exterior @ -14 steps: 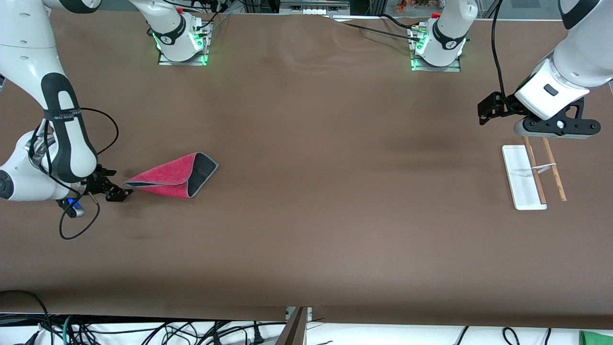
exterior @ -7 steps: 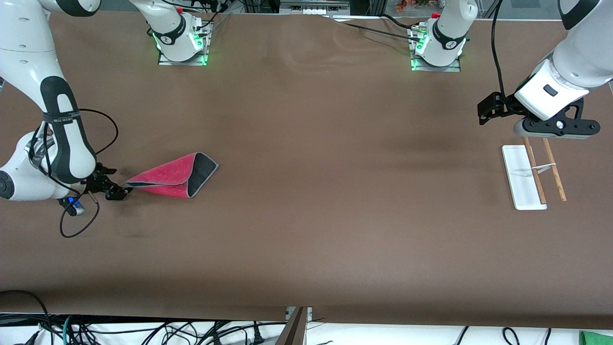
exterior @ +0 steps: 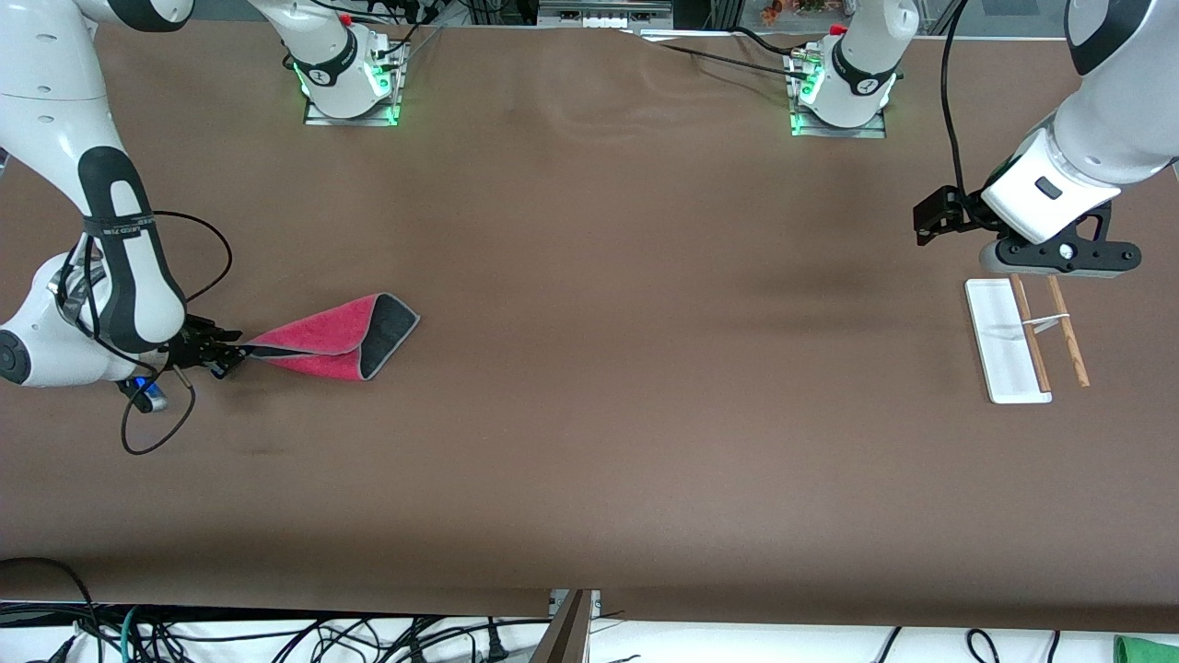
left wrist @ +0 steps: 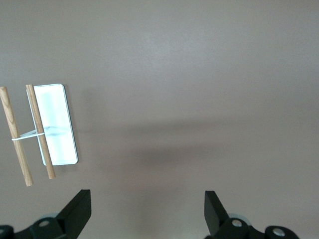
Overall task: Pass towel and hang on rack
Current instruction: 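Close the right gripper on the towel corner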
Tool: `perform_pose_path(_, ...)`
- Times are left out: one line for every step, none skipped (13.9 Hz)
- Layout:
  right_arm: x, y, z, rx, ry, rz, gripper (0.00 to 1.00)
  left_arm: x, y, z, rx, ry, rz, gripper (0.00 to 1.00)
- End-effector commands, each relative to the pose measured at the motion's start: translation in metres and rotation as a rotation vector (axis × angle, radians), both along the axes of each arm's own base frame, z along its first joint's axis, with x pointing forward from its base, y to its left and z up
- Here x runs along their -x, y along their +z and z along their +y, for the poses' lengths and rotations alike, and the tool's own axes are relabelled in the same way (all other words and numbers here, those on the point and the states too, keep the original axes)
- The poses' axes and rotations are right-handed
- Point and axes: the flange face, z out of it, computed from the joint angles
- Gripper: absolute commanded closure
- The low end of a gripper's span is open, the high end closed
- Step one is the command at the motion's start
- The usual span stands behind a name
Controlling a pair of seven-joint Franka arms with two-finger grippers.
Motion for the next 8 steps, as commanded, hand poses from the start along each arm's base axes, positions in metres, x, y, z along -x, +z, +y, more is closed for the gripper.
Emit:
perform_pose_path(-0.002, 0.001, 0.000, -0.033, 0.004, -0.004, 1.00, 0.000, 0.003, -0.004, -0.009, -0.009, -0.007, 0.00)
perform_pose_path(-0.003, 0.002, 0.000, -0.033, 0.005, -0.005, 1.00, 0.000, 0.002, -0.003, -0.012, -0.009, -0.006, 0.00)
perform_pose_path(-0.005, 0.005, 0.001, -0.034, 0.008, -0.010, 1.00, 0.000, 0.002, -0.002, -0.012, -0.009, -0.006, 0.00)
perform_pose_path(-0.006, 0.007, 0.002, -0.035, 0.010, -0.012, 1.00, -0.001, 0.002, -0.001, -0.012, -0.006, -0.004, 0.00)
perform_pose_path(-0.008, 0.011, 0.003, -0.035, 0.014, -0.012, 1.00, -0.001, 0.002, 0.001, -0.012, -0.006, -0.004, 0.00)
perform_pose_path(-0.010, 0.018, 0.005, -0.039, 0.019, -0.012, 1.00, -0.001, 0.002, 0.002, -0.012, -0.004, -0.004, 0.00)
perform_pose_path(-0.016, 0.027, 0.009, -0.044, 0.029, -0.008, 1.00, -0.001, 0.003, 0.002, -0.012, -0.004, -0.005, 0.00)
perform_pose_path(-0.022, 0.038, 0.013, -0.051, 0.035, -0.001, 1.00, -0.001, 0.002, 0.002, -0.012, -0.004, -0.004, 0.00)
